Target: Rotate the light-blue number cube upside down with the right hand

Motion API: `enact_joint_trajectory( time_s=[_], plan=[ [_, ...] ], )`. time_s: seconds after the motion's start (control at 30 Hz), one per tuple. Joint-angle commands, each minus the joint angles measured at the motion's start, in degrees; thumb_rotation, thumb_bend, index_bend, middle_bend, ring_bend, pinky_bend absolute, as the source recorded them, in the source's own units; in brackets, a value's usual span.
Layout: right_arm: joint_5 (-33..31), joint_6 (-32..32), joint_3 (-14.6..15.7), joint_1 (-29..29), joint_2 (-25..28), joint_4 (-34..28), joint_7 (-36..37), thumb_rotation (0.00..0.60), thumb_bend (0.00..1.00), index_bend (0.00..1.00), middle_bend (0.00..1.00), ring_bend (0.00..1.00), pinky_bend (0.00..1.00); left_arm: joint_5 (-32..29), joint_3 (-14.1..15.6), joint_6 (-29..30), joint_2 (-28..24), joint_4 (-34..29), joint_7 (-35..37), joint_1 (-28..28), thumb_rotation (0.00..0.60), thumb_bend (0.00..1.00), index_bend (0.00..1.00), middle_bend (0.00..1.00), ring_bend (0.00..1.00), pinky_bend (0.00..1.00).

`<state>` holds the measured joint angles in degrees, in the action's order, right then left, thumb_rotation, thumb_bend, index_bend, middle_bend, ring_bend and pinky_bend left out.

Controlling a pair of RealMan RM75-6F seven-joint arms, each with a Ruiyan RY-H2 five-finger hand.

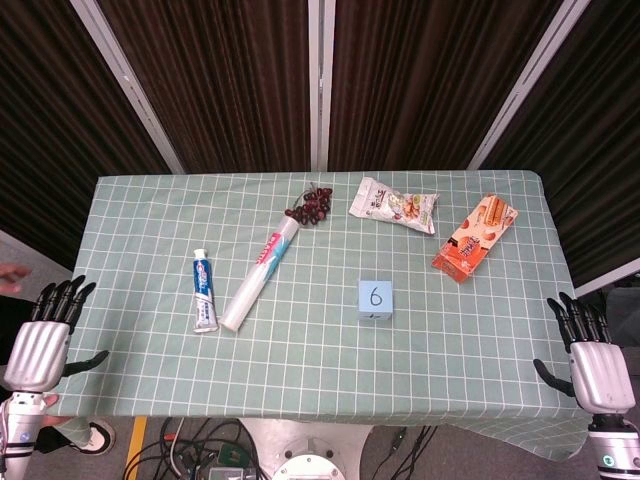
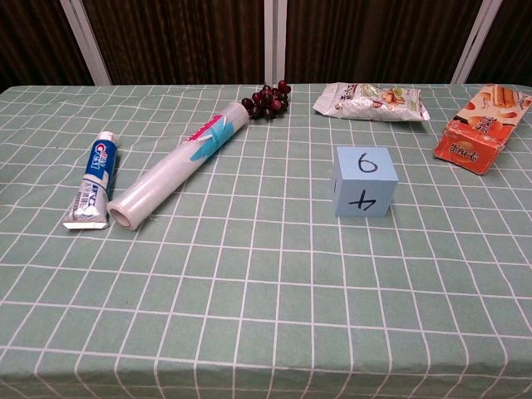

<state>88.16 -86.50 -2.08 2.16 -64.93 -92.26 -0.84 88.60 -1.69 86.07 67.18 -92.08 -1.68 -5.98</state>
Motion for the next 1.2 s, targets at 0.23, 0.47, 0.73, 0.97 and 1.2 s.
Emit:
enact_joint_trajectory(
  time_s=[0.23, 0.47, 0.73, 0.97, 1.2],
  plan=[
    [0.14, 0.33, 0.03, 0.22, 0.07, -0.3, -0.41, 0.6, 0.18, 0.0, 0.0, 0.0, 0.0, -0.12, 0.06, 0.02, 0.03, 0.38, 0.23, 0.11, 0.6, 0.0, 0.07, 0.0, 0.0, 0.0],
    [0.39, 1.3, 0.1, 0.84, 0.86, -1.26, -1.58, 0.6, 0.37, 0.0, 0.0, 0.0, 0.0, -0.06, 0.09, -0.18, 0.07, 0.49, 0.43, -0.02, 0.6, 0.0, 0.07, 0.0, 0.0, 0.0],
    [0.24, 3.73, -0.25, 2.58, 2.89, -3.65, -5.66, 0.6, 1.0, 0.0, 0.22, 0.15, 0.16, 0.0, 0.4, -0.33, 1.1, 1.83, 0.99, 0.08, 0.6, 0.0, 0.07, 0.0, 0.0, 0.0],
    [-0.23, 12.39, 0.96, 6.7, 5.57, -7.36, -12.0, 0.6, 1.0, 0.0, 0.85, 0.74, 0.7, -0.06, 0.36, -0.71, 1.28, 2.17, 0.99, -0.16, 0.6, 0.0, 0.07, 0.0, 0.0, 0.0],
    [-4.71, 26.33, 0.51, 14.29, 9.72, -13.35, -17.14, 0.6, 1.0, 0.0, 0.92, 0.82, 0.72, -0.29, 0.43, -0.72, 1.25, 2.31, 1.1, -0.03, 0.6, 0.0, 0.07, 0.0, 0.0, 0.0]
  ],
)
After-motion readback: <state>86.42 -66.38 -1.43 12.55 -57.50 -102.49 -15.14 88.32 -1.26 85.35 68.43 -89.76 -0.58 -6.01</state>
